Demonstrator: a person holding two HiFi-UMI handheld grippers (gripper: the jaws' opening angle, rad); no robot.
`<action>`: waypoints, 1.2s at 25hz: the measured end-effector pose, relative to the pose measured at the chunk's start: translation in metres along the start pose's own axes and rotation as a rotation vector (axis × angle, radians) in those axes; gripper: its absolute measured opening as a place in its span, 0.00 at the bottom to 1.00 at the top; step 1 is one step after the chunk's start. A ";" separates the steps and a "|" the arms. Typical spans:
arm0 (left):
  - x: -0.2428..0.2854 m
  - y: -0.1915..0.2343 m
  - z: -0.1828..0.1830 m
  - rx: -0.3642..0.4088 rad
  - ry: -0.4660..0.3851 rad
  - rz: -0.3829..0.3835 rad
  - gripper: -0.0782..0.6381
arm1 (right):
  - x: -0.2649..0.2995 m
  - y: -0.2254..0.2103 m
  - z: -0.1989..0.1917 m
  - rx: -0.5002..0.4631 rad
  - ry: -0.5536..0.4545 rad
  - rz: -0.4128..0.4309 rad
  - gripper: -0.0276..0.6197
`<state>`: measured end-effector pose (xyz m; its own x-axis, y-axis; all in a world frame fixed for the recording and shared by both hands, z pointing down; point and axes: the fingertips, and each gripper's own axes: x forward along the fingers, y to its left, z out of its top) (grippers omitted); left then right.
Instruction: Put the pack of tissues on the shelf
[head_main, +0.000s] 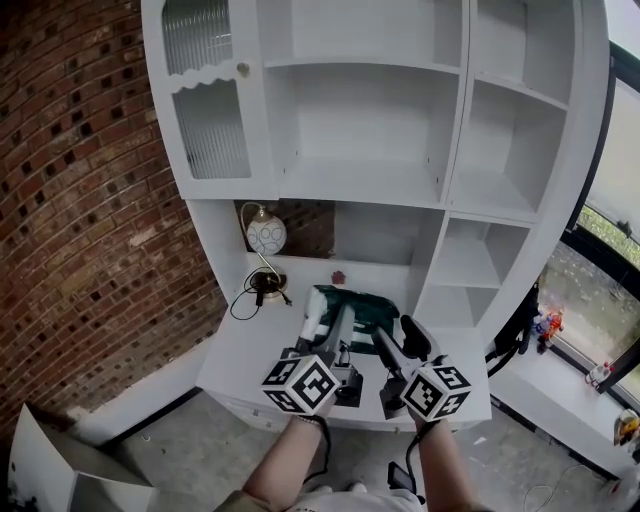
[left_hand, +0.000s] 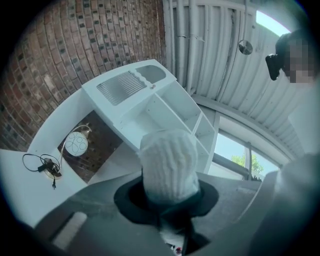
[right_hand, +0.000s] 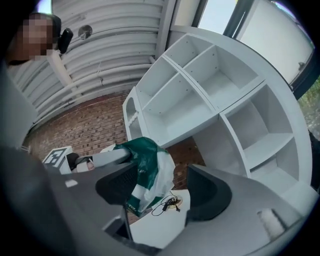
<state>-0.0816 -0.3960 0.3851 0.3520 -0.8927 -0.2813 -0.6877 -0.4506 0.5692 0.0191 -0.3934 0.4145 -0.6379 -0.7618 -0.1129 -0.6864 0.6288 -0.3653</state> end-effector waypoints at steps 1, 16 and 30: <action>0.000 -0.001 -0.001 -0.012 -0.001 -0.005 0.25 | 0.000 0.000 -0.001 0.004 0.004 0.004 0.49; 0.005 0.004 -0.012 -0.050 0.022 -0.007 0.25 | -0.002 0.003 -0.003 0.020 0.021 0.063 0.08; 0.011 0.006 -0.024 0.233 0.130 -0.014 0.44 | -0.003 0.000 0.008 0.042 -0.012 0.110 0.05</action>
<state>-0.0670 -0.4081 0.4042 0.4309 -0.8847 -0.1777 -0.8045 -0.4659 0.3684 0.0231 -0.3924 0.4073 -0.7042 -0.6904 -0.1657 -0.5970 0.7021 -0.3881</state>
